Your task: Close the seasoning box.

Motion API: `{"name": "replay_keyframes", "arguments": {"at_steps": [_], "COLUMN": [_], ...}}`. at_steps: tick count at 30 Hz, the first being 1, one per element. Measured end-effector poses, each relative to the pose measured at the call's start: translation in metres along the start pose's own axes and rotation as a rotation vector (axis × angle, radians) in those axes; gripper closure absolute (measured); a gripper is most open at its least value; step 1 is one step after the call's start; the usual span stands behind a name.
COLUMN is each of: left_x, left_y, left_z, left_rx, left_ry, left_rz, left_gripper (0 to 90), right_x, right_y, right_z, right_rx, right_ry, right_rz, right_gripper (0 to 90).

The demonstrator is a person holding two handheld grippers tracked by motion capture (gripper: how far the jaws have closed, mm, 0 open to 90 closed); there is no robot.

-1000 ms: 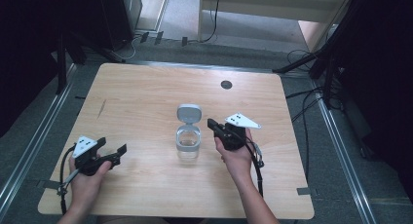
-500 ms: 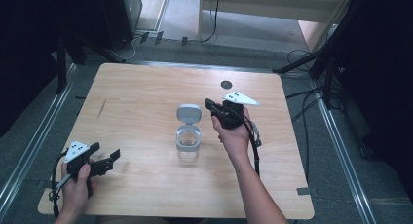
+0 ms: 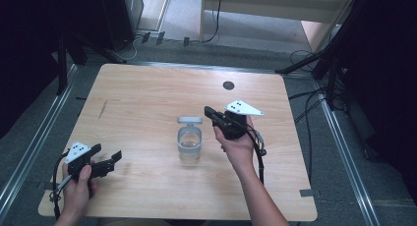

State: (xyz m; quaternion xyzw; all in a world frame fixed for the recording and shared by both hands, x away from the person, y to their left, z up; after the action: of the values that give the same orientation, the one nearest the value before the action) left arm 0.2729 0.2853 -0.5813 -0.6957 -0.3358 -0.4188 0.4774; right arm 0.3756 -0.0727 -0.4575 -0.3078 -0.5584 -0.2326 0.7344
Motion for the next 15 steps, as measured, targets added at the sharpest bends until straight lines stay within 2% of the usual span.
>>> {"name": "replay_keyframes", "arguments": {"at_steps": [6,7,8,9,10,12,13,14,15], "left_x": [0.000,0.000,0.000,0.000,0.000,0.000,0.000,0.000,0.000], "left_y": [0.000,0.000,0.000,0.000,0.000,0.000,0.000,0.000,0.000], "left_z": [0.000,0.000,0.000,0.000,0.000,0.000,0.000,0.000,0.000], "left_rx": [0.000,0.001,0.001,0.001,0.001,0.001,0.001,0.002,0.001], "left_ry": [-0.001,-0.001,0.000,0.000,-0.001,0.000,-0.001,-0.002,-0.002], "left_rz": [0.000,0.000,0.000,0.000,-0.001,-0.001,-0.001,-0.002,-0.002], "left_gripper": [13.9,13.9,13.9,13.9,13.9,13.9,13.9,13.9,13.9], "right_x": [0.000,-0.002,-0.003,-0.003,-0.004,-0.007,-0.008,-0.011,-0.011], "right_y": [-0.009,-0.014,-0.016,-0.016,-0.018,-0.024,-0.027,-0.033,-0.033], "right_z": [-0.011,-0.017,-0.019,-0.019,-0.022,-0.030,-0.033,-0.040,-0.040], "right_rx": [-0.020,-0.047,-0.057,-0.057,-0.071,-0.122,-0.145,-0.170,-0.170], "right_ry": [0.013,0.013,0.013,0.013,0.017,0.011,0.016,0.022,0.022], "right_rz": [-0.010,-0.019,-0.022,-0.022,-0.022,-0.019,-0.009,0.000,0.000], "right_gripper": [90.0,77.6,69.7,69.7,63.0,44.8,39.2,28.7,28.7]}}
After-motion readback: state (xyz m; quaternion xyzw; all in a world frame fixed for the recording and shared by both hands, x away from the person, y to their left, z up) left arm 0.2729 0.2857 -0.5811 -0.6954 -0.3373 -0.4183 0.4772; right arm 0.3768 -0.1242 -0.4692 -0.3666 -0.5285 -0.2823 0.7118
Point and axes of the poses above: each handheld gripper's, and its own axes: y roughly forward along the jaws, x roughly out of its top, z roughly to its left, the point moved 6 cm from there along y, roughly forward along the jaws, and after that the axes turned 7 degrees about -z, right-handed, at the moved point
